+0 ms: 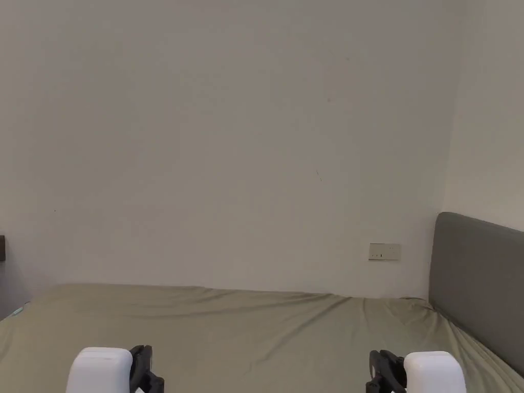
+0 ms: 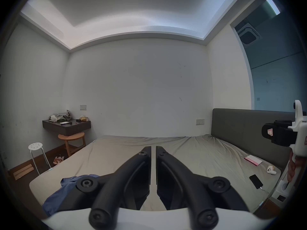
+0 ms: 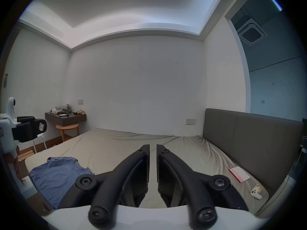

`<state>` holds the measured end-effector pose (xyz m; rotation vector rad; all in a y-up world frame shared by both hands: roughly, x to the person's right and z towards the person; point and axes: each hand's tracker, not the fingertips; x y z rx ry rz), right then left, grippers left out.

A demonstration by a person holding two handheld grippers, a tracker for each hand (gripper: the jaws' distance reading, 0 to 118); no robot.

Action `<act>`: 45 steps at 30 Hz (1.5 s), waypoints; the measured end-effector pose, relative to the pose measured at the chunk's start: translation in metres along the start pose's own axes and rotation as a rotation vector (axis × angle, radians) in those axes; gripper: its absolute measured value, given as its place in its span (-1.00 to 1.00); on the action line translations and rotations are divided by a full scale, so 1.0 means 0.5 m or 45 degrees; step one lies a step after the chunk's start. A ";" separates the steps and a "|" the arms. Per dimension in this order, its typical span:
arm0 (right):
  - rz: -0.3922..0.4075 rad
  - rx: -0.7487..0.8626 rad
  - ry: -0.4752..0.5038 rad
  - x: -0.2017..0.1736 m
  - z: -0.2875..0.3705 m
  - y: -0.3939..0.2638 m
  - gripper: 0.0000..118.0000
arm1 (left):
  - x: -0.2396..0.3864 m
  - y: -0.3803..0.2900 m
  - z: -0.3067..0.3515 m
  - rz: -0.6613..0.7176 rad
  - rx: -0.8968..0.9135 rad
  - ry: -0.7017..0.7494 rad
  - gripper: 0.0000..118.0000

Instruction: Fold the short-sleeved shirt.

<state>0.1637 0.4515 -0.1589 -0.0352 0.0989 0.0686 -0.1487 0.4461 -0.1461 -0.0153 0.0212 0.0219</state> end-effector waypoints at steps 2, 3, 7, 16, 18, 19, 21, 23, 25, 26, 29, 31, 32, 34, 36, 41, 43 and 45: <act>-0.008 0.002 0.003 -0.001 -0.002 0.002 -0.81 | -0.009 -0.001 -0.002 0.011 -0.007 0.007 -0.93; -0.010 0.004 0.005 -0.004 -0.005 0.003 -0.81 | -0.015 -0.002 -0.004 0.014 -0.026 -0.012 -0.98; 0.021 0.017 0.009 -0.022 -0.013 0.001 -0.81 | -0.027 -0.011 -0.004 0.032 -0.030 -0.031 -1.00; 0.057 0.035 0.040 -0.049 -0.027 -0.004 -0.81 | -0.043 -0.014 -0.011 0.015 -0.015 0.014 -1.00; 0.061 0.041 0.056 -0.054 -0.032 -0.002 -0.81 | -0.055 -0.015 -0.014 0.027 -0.022 0.015 -1.00; 0.067 0.047 0.063 -0.058 -0.037 -0.002 -0.81 | -0.061 -0.016 -0.014 0.033 -0.024 0.021 -1.00; 0.071 0.047 0.067 -0.066 -0.047 0.001 -0.81 | -0.072 -0.019 -0.015 0.032 -0.031 0.026 -1.00; 0.069 0.034 0.082 -0.073 -0.060 0.002 -0.81 | -0.080 -0.022 -0.019 0.021 -0.040 0.043 -1.00; 0.068 0.038 0.091 -0.082 -0.072 -0.001 -0.81 | -0.087 -0.026 -0.025 0.018 -0.047 0.055 -1.00; 0.069 0.039 0.092 -0.088 -0.077 0.000 -0.81 | -0.090 -0.027 -0.028 0.018 -0.050 0.058 -1.00; 0.064 0.031 0.120 -0.106 -0.098 -0.005 -0.81 | -0.106 -0.038 -0.056 0.017 -0.103 0.127 -0.20; 0.067 0.017 0.152 -0.127 -0.114 -0.012 -0.81 | -0.140 -0.060 -0.092 0.067 -0.247 0.084 0.51; 0.078 0.014 0.169 -0.136 -0.121 -0.017 -0.81 | -0.157 -0.073 -0.102 0.097 -0.254 0.072 0.51; 0.121 0.016 0.197 -0.160 -0.137 -0.028 -0.81 | -0.199 -0.111 -0.132 0.144 -0.336 0.097 0.59; 0.146 0.019 0.211 -0.180 -0.155 -0.038 -0.81 | -0.243 -0.156 -0.175 0.172 -0.495 0.120 0.86; 0.117 -0.028 0.316 -0.226 -0.210 -0.067 -0.81 | -0.338 -0.309 -0.292 0.181 -0.791 0.238 0.93; 0.121 -0.054 0.344 -0.248 -0.235 -0.082 -0.81 | -0.362 -0.382 -0.333 0.155 -0.856 0.262 0.92; 0.137 -0.096 0.375 -0.270 -0.257 -0.100 -0.81 | -0.373 -0.445 -0.375 0.149 -0.900 0.271 0.92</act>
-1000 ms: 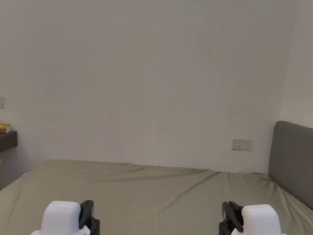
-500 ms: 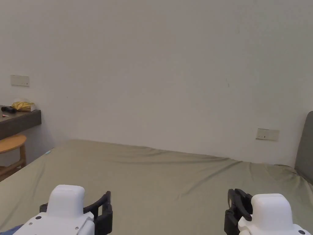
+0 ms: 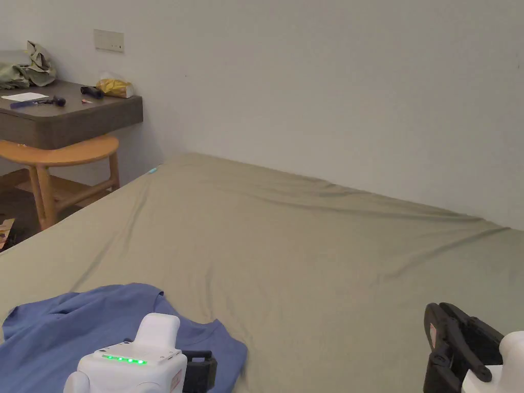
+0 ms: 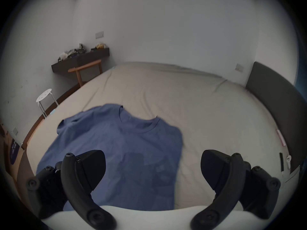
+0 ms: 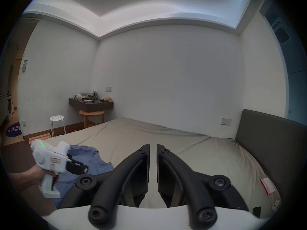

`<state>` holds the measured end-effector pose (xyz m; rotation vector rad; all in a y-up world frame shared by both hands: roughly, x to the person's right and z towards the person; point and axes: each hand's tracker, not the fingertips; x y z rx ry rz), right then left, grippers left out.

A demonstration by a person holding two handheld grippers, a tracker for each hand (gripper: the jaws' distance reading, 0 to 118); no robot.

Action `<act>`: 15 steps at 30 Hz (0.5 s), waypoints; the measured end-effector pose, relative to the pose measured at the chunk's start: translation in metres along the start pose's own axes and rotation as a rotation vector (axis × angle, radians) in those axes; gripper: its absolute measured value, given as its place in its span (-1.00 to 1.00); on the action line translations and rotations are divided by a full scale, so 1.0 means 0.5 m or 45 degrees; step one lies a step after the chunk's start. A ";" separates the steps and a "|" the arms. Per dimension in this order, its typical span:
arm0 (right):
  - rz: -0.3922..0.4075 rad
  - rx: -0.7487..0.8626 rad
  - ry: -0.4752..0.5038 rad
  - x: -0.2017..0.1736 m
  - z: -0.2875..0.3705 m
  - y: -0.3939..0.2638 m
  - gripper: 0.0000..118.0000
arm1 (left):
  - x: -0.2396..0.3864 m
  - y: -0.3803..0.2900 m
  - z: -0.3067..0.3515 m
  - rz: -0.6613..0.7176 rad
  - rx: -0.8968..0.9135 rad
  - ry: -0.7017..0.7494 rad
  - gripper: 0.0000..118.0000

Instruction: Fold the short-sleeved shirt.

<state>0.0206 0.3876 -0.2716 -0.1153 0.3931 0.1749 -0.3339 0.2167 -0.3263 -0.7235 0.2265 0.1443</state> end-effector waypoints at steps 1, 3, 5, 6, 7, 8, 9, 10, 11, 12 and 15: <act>0.002 -0.028 0.016 -0.009 -0.014 -0.008 -0.81 | -0.002 -0.006 -0.037 0.006 -0.061 0.010 0.93; 0.028 -0.057 0.060 -0.022 -0.032 -0.021 -0.81 | -0.001 -0.020 -0.099 0.013 -0.124 -0.031 0.92; 0.063 -0.073 0.055 -0.037 -0.043 -0.032 -0.81 | 0.000 -0.035 -0.154 -0.002 -0.161 -0.031 0.93; 0.070 -0.081 0.057 -0.042 -0.048 -0.036 -0.81 | 0.002 -0.043 -0.182 -0.017 -0.184 -0.015 0.92; 0.069 -0.091 0.067 -0.044 -0.051 -0.041 -0.81 | 0.008 -0.052 -0.205 -0.038 -0.209 0.008 0.92; 0.070 -0.107 0.078 -0.046 -0.055 -0.043 -0.81 | 0.010 -0.059 -0.224 -0.051 -0.234 0.008 0.90; 0.079 -0.129 0.092 -0.050 -0.057 -0.045 -0.81 | 0.011 -0.067 -0.242 -0.061 -0.268 -0.022 0.79; 0.102 -0.146 0.100 -0.051 -0.058 -0.047 -0.81 | 0.012 -0.074 -0.255 -0.087 -0.313 -0.038 0.72; 0.122 -0.154 0.098 -0.052 -0.058 -0.048 -0.81 | 0.015 -0.083 -0.258 -0.108 -0.307 -0.007 0.72; 0.144 -0.151 0.088 -0.053 -0.057 -0.050 -0.81 | 0.012 -0.088 -0.254 -0.121 -0.248 -0.017 0.72; 0.157 -0.151 0.080 -0.050 -0.052 -0.053 -0.81 | 0.006 -0.086 -0.241 -0.120 -0.230 -0.033 0.29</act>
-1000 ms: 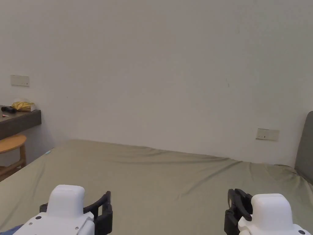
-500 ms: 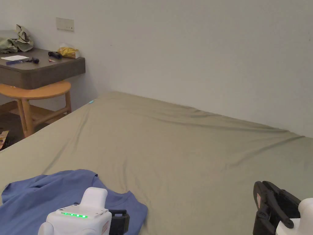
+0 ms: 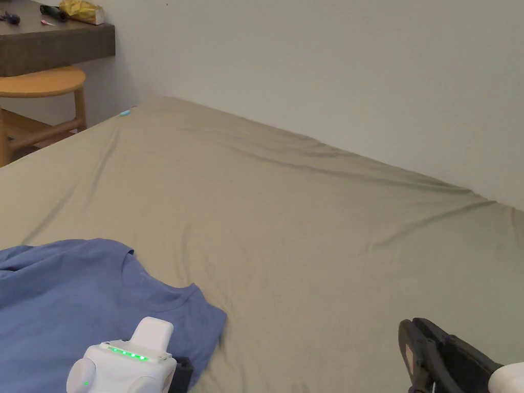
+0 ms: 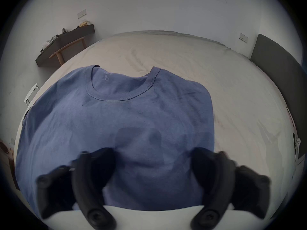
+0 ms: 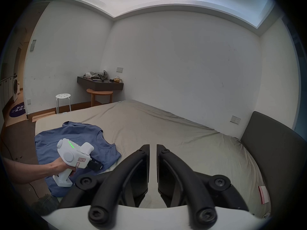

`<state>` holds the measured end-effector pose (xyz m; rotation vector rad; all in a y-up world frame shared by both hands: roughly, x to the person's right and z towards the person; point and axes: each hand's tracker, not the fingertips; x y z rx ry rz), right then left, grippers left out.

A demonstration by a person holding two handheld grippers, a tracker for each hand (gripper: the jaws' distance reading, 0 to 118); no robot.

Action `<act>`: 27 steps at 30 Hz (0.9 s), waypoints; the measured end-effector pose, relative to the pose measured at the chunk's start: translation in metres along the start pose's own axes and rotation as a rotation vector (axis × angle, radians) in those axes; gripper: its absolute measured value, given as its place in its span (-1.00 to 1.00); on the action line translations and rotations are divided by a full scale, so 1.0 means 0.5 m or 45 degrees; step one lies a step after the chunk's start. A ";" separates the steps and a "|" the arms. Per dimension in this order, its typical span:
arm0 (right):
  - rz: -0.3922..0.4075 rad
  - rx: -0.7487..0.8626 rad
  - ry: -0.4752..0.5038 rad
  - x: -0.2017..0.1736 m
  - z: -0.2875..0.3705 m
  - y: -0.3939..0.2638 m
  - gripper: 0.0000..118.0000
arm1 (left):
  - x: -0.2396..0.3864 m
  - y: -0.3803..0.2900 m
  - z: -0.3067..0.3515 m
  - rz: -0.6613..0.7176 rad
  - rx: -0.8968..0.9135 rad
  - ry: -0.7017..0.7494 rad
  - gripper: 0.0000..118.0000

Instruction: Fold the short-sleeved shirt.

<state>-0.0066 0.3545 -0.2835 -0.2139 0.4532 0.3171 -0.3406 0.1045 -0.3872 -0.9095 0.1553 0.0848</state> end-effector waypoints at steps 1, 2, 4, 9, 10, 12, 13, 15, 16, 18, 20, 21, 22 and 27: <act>-0.003 -0.004 0.002 0.002 0.001 -0.002 -0.81 | -0.001 0.004 0.008 -0.012 0.031 0.026 -0.05; -0.005 -0.007 0.004 0.002 0.005 -0.005 -0.81 | -0.004 0.010 0.016 -0.021 0.056 0.032 -0.51; -0.010 -0.019 0.002 0.007 0.010 -0.012 -0.81 | -0.009 0.018 0.018 -0.098 0.088 0.196 -0.95; -0.063 -0.038 -0.003 0.040 0.044 -0.030 -0.81 | -0.001 0.049 0.060 -0.088 0.100 0.099 -0.96; -0.073 -0.036 -0.011 0.053 0.055 -0.034 -0.81 | 0.009 0.062 0.076 -0.099 0.129 0.105 -0.97; -0.088 -0.032 -0.042 0.080 0.074 -0.040 -0.81 | 0.034 0.087 0.112 -0.098 0.160 0.069 -0.97; -0.096 -0.028 -0.058 0.097 0.085 -0.042 -0.81 | 0.049 0.099 0.128 -0.091 0.182 0.051 -0.97; -0.105 -0.024 -0.107 0.128 0.105 -0.049 -0.81 | 0.084 0.120 0.148 -0.129 0.187 0.021 -0.97; -0.111 -0.027 -0.126 0.144 0.116 -0.054 -0.81 | 0.110 0.126 0.161 -0.155 0.217 0.011 -0.97; -0.142 -0.028 -0.156 0.178 0.141 -0.062 -0.81 | 0.159 0.140 0.180 -0.205 0.230 0.010 -0.97; -0.167 -0.018 -0.196 0.209 0.171 -0.071 -0.81 | 0.209 0.148 0.199 -0.214 0.253 -0.056 -0.97; -0.175 -0.012 -0.225 0.225 0.189 -0.076 -0.81 | 0.241 0.153 0.214 -0.211 0.283 -0.099 -0.97; -0.184 -0.007 -0.249 0.241 0.208 -0.082 -0.81 | 0.281 0.159 0.228 -0.240 0.282 -0.150 -0.97; -0.223 0.000 -0.383 0.312 0.302 -0.105 -0.81 | 0.510 0.150 0.295 -0.431 0.338 -0.326 -0.97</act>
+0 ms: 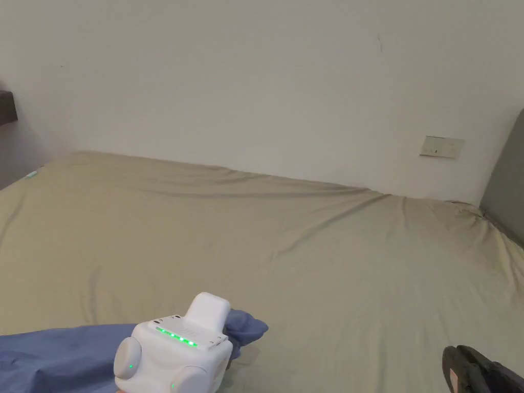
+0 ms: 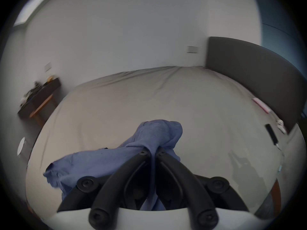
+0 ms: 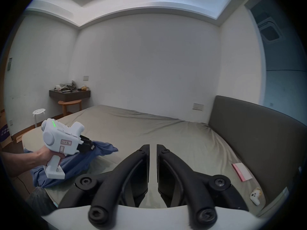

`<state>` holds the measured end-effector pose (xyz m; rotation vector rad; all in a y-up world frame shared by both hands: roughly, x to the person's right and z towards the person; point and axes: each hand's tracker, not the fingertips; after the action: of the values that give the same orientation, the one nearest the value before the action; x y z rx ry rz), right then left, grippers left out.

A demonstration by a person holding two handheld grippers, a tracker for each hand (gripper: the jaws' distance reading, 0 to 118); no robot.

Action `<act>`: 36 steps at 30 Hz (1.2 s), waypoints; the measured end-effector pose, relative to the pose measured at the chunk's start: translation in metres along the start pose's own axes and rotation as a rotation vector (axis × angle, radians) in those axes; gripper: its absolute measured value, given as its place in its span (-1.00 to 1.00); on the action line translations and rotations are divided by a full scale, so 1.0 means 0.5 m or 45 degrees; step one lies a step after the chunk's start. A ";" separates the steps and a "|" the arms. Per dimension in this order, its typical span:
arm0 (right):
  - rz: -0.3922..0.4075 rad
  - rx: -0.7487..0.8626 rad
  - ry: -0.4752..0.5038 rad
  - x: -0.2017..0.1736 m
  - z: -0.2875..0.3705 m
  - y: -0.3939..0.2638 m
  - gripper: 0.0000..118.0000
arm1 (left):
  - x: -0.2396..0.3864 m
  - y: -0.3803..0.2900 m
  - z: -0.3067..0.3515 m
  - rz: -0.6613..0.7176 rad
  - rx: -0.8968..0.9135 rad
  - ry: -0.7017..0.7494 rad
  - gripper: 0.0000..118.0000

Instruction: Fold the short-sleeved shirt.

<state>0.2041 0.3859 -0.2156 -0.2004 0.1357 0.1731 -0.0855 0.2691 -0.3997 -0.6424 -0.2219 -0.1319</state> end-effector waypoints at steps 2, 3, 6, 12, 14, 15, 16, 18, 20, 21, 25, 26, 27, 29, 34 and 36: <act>-0.013 -0.005 -0.053 0.037 0.029 -0.002 -0.81 | 0.102 0.023 -0.002 -0.042 -0.001 -0.114 -0.97; -0.029 -0.001 -0.103 0.054 0.047 -0.002 -0.81 | 0.157 0.034 -0.003 -0.067 0.010 -0.168 -0.97; -0.072 0.031 -0.165 0.107 0.103 -0.002 -0.81 | 0.311 0.060 0.001 -0.135 0.025 -0.327 -0.97; -0.086 0.057 -0.337 0.191 0.207 -0.012 -0.81 | 0.579 0.063 0.048 -0.255 0.048 -0.602 -0.97; -0.104 0.055 -0.369 0.215 0.233 -0.017 -0.81 | 0.640 0.046 0.068 -0.269 0.035 -0.675 -0.97; -0.112 0.052 -0.383 0.224 0.244 -0.020 -0.81 | 0.668 0.035 0.075 -0.278 0.016 -0.709 -0.97; -0.121 0.045 -0.394 0.232 0.253 -0.023 -0.81 | 0.688 0.020 0.079 -0.286 -0.005 -0.732 -0.97; -0.145 0.036 -0.401 0.243 0.267 -0.029 -0.81 | 0.712 -0.012 0.078 -0.276 -0.036 -0.753 -0.96; -0.167 0.041 -0.415 0.246 0.276 -0.035 -0.81 | 0.727 -0.046 0.063 -0.277 -0.086 -0.726 -0.86; -0.174 0.040 -0.417 0.247 0.278 -0.037 -0.81 | 0.727 -0.064 0.051 -0.272 -0.132 -0.713 -0.86; -0.171 0.026 -0.411 0.236 0.282 -0.040 -0.81 | 0.700 -0.109 0.022 -0.228 -0.271 -0.725 0.65; -0.164 0.027 -0.412 0.233 0.283 -0.038 -0.81 | 0.689 -0.111 0.025 -0.216 -0.267 -0.715 0.63; -0.157 0.028 -0.415 0.230 0.283 -0.036 -0.81 | 0.671 -0.107 0.031 -0.211 -0.264 -0.691 0.63; -0.154 0.041 -0.410 0.222 0.284 -0.028 -0.81 | 0.621 -0.091 0.047 -0.191 -0.224 -0.637 0.63; -0.154 0.083 -0.345 0.180 0.264 -0.001 -0.81 | 0.404 -0.007 0.134 -0.065 -0.026 -0.436 0.63; -0.143 0.105 -0.302 0.158 0.250 0.010 -0.81 | 0.301 0.025 0.188 -0.020 0.071 -0.318 0.63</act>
<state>0.2947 0.4293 -0.1073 -0.1041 -0.1044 0.0781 0.0473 0.3278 -0.2968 -0.6013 -0.4702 -0.0596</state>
